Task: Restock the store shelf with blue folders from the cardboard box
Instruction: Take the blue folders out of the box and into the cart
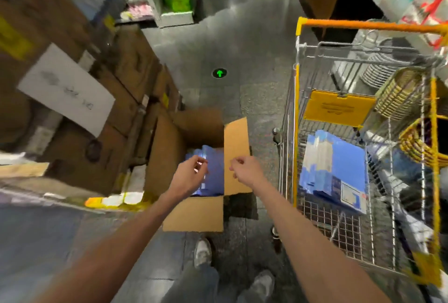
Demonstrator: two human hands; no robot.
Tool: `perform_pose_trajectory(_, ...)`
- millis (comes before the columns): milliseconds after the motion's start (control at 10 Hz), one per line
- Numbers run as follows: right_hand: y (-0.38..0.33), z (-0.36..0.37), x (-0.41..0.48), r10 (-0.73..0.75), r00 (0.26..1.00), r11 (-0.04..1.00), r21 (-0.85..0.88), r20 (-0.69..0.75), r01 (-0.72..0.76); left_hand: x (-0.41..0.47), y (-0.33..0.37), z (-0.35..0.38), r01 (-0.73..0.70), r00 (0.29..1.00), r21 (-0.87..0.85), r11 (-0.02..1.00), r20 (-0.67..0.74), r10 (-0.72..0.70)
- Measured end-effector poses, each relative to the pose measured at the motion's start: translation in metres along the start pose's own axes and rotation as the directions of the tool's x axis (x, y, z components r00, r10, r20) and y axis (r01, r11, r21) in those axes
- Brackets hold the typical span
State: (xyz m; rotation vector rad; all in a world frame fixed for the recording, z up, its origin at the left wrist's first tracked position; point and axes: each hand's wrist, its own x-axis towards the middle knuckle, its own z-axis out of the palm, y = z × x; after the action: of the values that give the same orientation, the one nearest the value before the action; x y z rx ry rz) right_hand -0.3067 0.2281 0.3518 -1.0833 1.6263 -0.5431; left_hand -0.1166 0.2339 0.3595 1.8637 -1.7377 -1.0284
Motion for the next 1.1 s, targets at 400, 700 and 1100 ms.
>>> perform_pose_trajectory(400,-0.050,0.148,0.096,0.101,0.984,0.976,-0.207,0.145,-0.069,0.065,-0.153,-0.074,0.195,0.980,-0.094,0.976,-0.025,-0.198)
perform_pose_trajectory(700,-0.054,0.234,0.200,0.290,0.948,0.902,-0.369,0.127,-0.227,0.176,-0.252,-0.077,0.309,0.941,-0.136,0.941,0.185,-0.282)
perform_pose_trajectory(1100,0.089,0.305,0.360,0.266,0.964,0.774,-0.602,0.029,-0.195,0.248,-0.372,0.002,0.513,0.857,-0.174,0.841,0.167,-0.488)
